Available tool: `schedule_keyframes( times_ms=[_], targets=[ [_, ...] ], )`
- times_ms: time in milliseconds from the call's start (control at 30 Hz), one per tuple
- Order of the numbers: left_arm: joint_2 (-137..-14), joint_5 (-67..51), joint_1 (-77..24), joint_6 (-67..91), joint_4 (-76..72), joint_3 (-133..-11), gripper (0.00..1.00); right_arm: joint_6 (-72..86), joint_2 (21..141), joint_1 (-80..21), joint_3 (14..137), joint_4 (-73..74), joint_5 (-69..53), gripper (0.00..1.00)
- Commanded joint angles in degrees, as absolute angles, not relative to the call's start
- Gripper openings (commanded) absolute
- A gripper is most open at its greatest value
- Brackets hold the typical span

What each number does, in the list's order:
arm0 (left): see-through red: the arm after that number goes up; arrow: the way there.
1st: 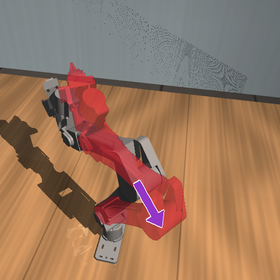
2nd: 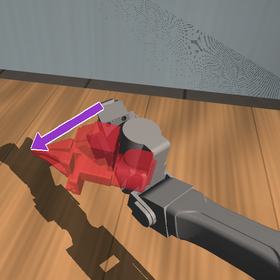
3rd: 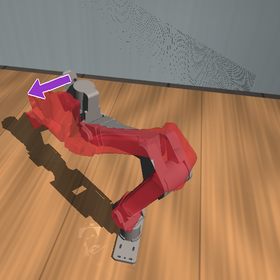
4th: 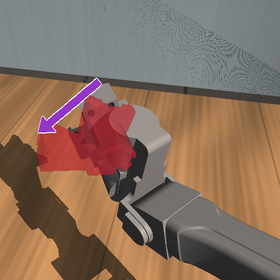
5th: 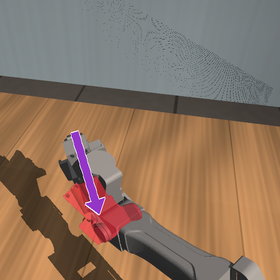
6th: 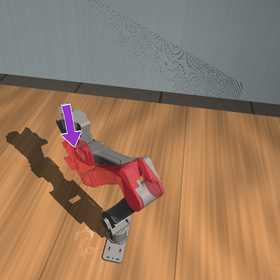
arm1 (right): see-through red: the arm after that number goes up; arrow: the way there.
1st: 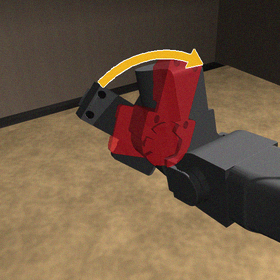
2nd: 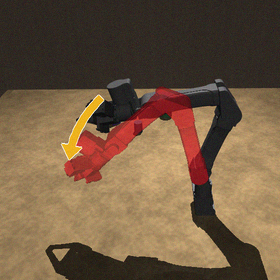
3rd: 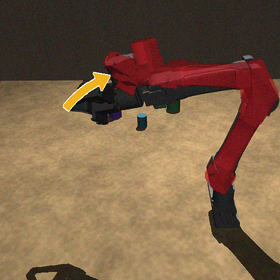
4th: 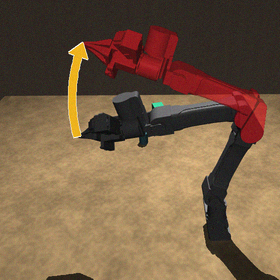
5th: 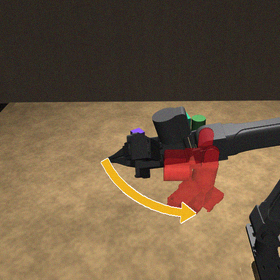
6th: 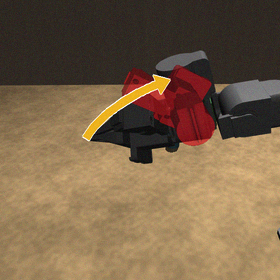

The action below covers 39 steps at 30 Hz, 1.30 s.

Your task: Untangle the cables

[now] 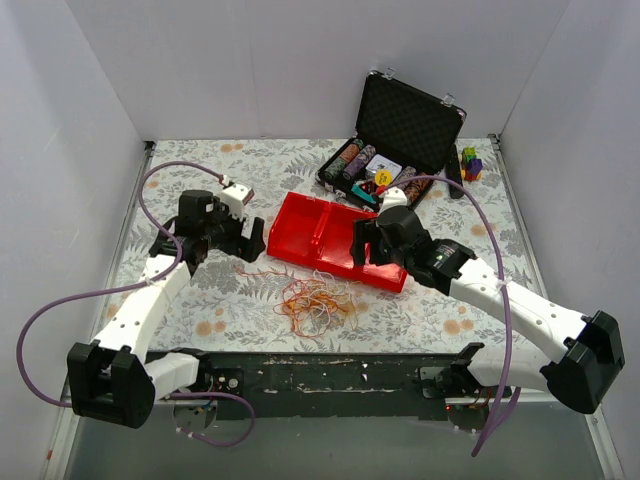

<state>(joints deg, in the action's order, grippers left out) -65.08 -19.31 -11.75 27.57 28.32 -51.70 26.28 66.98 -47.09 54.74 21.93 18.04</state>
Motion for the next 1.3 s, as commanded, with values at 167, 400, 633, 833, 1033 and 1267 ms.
schedule_keyframes(
  times_ms=[167, 400, 633, 833, 1033, 1267],
  targets=[
    [-65.0, -23.5, -11.7, 18.4, 29.4, -47.6, 0.98, 19.3, 66.4, -51.9, 55.9, 14.2, 17.4, 0.81],
    [-69.4, -24.3, -11.7, 8.5, 31.2, -44.7, 0.98, 17.2, 68.1, -59.1, 57.2, 12.2, 21.0, 0.77],
    [-72.6, -24.3, -11.7, 4.1, 31.4, -43.5, 0.97, 17.1, 70.1, -62.3, 58.4, 12.4, 22.8, 0.74],
    [-76.0, -24.7, -11.9, 2.3, 30.1, -42.5, 0.93, 18.0, 68.6, -63.1, 56.2, 9.7, 23.5, 0.71],
    [-80.9, -23.7, -13.2, 1.0, 28.3, -43.6, 0.90, 19.2, 66.8, -63.6, 54.8, 9.1, 24.0, 0.70],
    [-84.2, -24.5, -14.6, 0.4, 26.4, -43.9, 0.76, 19.2, 66.2, -63.9, 54.8, 8.9, 24.5, 0.68]
  ],
)
